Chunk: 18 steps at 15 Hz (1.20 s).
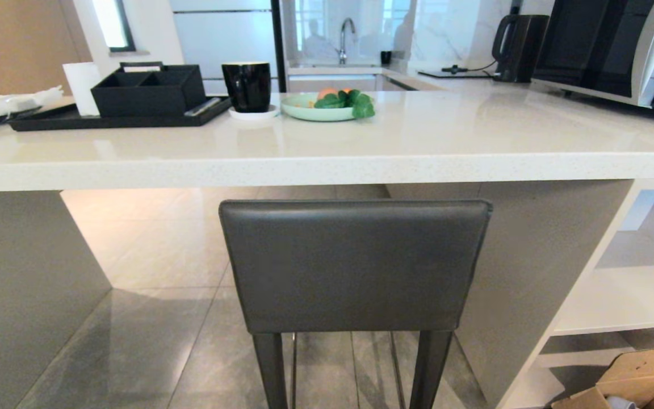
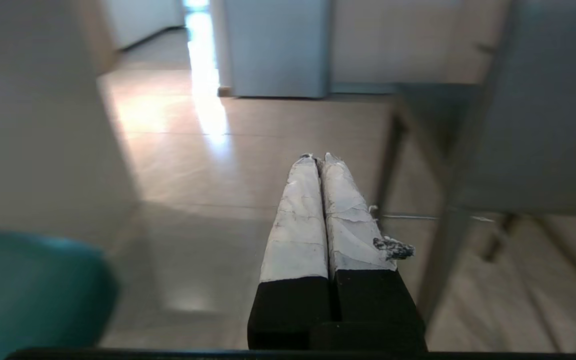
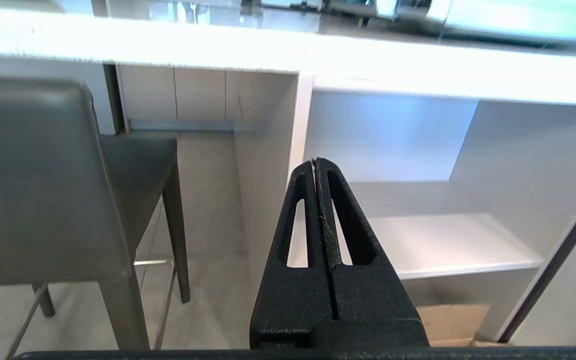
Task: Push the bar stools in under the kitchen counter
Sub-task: Push the blue chair back under the dining table
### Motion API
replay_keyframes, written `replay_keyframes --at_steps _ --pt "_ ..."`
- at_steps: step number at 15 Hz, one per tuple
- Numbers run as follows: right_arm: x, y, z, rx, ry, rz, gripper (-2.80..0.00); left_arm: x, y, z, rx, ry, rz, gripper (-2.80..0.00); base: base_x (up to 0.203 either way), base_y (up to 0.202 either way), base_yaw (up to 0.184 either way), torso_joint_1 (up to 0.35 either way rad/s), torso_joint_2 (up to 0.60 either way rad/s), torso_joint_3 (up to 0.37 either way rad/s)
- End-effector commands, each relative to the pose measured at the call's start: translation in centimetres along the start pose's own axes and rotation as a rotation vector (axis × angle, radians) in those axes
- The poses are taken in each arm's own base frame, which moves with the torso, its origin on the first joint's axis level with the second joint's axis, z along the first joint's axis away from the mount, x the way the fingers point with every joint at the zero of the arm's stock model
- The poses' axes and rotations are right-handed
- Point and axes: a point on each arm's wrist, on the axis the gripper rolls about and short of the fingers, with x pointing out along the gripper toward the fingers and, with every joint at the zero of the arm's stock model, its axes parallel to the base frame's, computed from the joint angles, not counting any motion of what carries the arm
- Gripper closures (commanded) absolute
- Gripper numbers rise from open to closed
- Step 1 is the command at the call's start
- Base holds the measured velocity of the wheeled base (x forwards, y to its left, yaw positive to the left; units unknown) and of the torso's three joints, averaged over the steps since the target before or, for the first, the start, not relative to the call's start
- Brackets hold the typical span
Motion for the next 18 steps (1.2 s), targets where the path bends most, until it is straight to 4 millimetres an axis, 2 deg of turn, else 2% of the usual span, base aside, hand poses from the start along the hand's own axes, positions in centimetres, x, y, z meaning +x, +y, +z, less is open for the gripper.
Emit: replay_keyframes --at_steps 1,4,7,8,10,13,16,18 --pt "-0.7 -0.5 2.0 -0.011 -0.008 0.001 0.0 -0.1 -0.2 -0.5 0.004 0.004 -0.068 0.0 0.0 0.0 0.0 0.0 0.0 0.0" --pt "-1.2 -0.8 2.9 -0.059 -0.007 -0.006 0.0 0.7 -0.3 -2.9 0.075 0.076 -0.078 0.0 0.0 0.0 0.0 0.0 0.0 0.0" --pt "-1.5 0.0 3.3 -0.135 0.032 -0.053 0.0 1.6 -0.4 -4.8 0.106 0.055 -0.077 0.0 0.0 0.0 0.0 0.0 0.0 0.0" --pt "-1.5 0.3 3.2 -0.146 0.029 0.003 0.0 1.7 -0.4 -4.8 0.107 0.025 -0.072 0.0 0.0 0.0 0.0 0.0 0.0 0.0" --pt "-1.5 0.4 2.9 -0.135 0.045 0.005 0.0 1.8 -0.4 -4.9 0.092 0.024 -0.07 0.0 0.0 0.0 0.0 0.0 0.0 0.0" --pt "-2.0 0.3 2.8 -0.041 0.027 0.021 0.0 1.8 -0.4 -5.6 0.074 0.057 -0.069 0.0 0.0 0.0 0.0 0.0 0.0 0.0" --pt "-4.4 0.1 1.0 -0.037 0.061 0.055 0.0 1.7 -0.5 -6.4 0.057 0.136 -0.081 0.0 0.0 0.0 0.0 0.0 0.0 0.0" --pt "-6.3 0.2 -1.4 -0.039 0.085 0.07 0.0 1.8 -0.5 -6.3 0.044 0.129 -0.08 0.0 0.0 0.0 0.0 0.0 0.0 0.0"
